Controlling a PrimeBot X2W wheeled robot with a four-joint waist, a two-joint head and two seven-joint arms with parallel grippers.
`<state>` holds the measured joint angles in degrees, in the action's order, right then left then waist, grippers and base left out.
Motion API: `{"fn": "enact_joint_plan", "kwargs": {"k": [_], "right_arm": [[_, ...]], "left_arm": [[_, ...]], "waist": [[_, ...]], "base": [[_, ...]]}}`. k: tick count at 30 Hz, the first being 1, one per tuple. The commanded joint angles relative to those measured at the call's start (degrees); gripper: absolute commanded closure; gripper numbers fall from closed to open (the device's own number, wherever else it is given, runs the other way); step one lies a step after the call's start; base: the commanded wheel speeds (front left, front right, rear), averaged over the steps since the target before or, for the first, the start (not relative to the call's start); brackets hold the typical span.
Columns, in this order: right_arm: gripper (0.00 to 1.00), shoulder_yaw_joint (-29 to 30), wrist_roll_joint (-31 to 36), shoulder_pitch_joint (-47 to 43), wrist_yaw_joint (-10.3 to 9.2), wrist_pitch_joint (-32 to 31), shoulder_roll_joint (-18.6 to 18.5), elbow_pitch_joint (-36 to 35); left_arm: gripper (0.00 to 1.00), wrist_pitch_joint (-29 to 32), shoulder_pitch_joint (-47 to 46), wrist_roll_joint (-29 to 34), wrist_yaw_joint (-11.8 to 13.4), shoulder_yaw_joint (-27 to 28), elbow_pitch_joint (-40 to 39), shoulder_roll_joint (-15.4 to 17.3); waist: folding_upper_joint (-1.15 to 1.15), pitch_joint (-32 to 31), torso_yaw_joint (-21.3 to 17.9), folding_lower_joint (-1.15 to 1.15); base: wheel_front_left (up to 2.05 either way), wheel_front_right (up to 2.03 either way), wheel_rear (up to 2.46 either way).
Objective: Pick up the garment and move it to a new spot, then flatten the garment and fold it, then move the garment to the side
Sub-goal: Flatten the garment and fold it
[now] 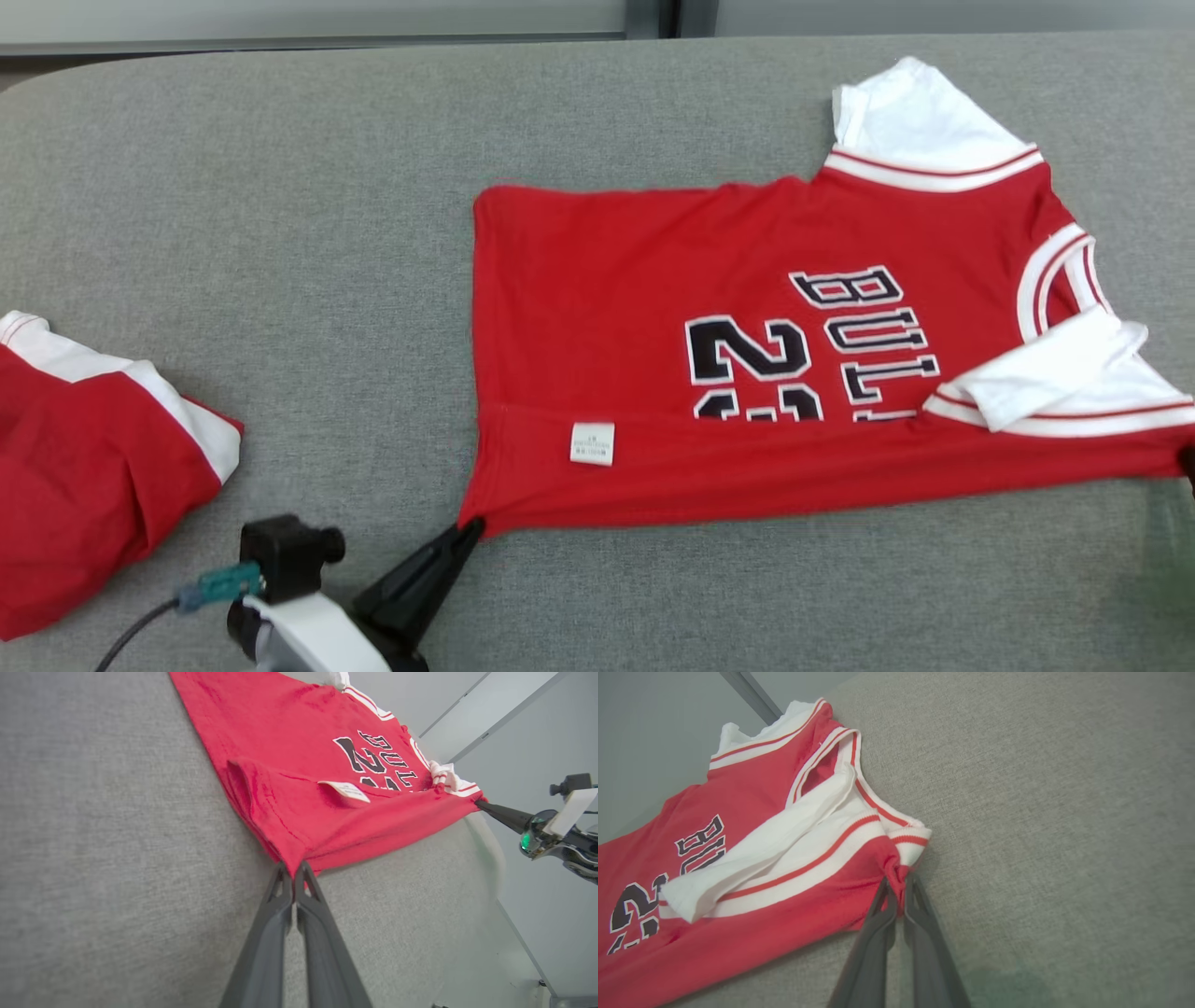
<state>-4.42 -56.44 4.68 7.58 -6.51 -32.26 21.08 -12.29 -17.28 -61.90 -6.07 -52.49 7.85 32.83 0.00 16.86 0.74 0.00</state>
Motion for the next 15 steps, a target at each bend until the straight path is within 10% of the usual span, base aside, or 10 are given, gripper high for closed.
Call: {"fn": "enact_joint_plan", "kwargs": {"k": [1, 15], "right_arm": [[1.00, 1.49, -0.36, -2.36, -0.16, -0.47, -0.68, -1.27], [1.00, 8.45, 3.44, -12.78, -0.15, -6.96, 3.52, -9.93]], "left_arm": [[1.00, 0.22, 1.98, -0.57, 1.47, -0.09, -1.62, 1.65], [0.97, 2.32, 6.13, -0.32, 7.18, -1.26, -8.21, 4.23]], "waist": [[0.00, -0.41, -0.38, 0.00], [0.00, -1.50, -0.12, 0.00]], "base": [[0.00, 0.00, 0.00], [0.00, 0.00, 0.00]]}}
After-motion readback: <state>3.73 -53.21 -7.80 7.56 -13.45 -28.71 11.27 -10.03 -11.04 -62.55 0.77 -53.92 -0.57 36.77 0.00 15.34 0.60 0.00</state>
